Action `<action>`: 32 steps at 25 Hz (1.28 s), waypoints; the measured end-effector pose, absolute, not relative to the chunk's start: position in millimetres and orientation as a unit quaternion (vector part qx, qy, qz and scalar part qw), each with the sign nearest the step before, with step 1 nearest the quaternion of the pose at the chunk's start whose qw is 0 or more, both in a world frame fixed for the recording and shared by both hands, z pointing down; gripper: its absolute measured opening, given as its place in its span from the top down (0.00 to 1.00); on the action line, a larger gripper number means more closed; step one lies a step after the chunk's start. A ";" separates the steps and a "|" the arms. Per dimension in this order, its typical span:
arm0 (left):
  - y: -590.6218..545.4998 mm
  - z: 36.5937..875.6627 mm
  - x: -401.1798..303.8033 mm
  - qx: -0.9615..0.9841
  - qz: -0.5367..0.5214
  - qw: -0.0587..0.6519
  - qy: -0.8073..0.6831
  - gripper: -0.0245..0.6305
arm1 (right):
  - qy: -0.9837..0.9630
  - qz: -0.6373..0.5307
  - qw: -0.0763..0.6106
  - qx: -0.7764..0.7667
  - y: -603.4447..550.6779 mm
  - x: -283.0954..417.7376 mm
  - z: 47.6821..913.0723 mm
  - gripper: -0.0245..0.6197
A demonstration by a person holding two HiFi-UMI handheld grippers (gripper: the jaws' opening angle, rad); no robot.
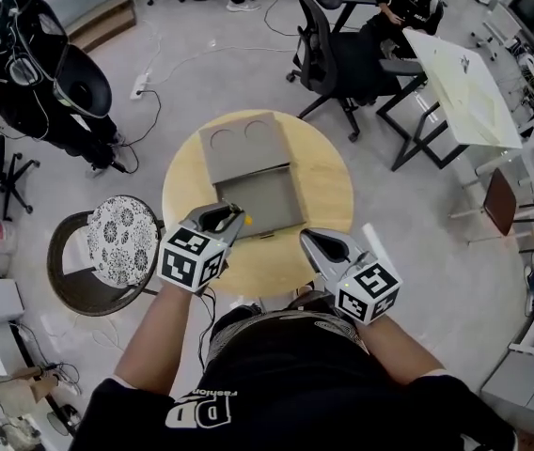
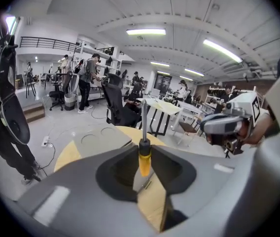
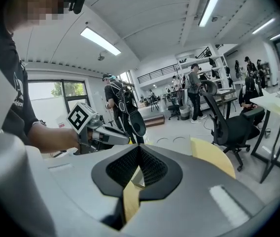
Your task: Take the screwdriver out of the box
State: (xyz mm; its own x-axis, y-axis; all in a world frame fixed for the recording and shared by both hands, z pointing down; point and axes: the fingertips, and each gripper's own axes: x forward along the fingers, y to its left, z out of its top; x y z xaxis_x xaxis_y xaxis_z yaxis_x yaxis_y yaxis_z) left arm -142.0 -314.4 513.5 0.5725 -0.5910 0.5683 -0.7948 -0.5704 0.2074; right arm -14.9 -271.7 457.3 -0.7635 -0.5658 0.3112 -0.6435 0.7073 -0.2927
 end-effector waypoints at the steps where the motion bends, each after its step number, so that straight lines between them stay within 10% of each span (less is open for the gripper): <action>1: -309.0 510.2 -144.1 0.859 0.221 0.225 -0.404 0.75 | -0.919 0.193 0.098 0.330 -270.4 -16.6 456.7 0.96; 32: -230.3 459.6 -166.3 0.871 0.154 0.225 -0.408 0.75 | -0.911 0.227 0.080 0.335 -247.5 -45.3 462.5 0.96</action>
State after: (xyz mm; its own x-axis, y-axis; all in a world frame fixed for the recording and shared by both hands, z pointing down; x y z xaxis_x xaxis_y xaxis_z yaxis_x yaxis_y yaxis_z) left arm -166.3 -230.3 459.6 0.6188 -0.6419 0.4528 -0.7809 -0.5652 0.2660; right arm -45.3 -247.5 462.5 -0.7622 -0.5744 0.2984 -0.6473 0.6719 -0.3600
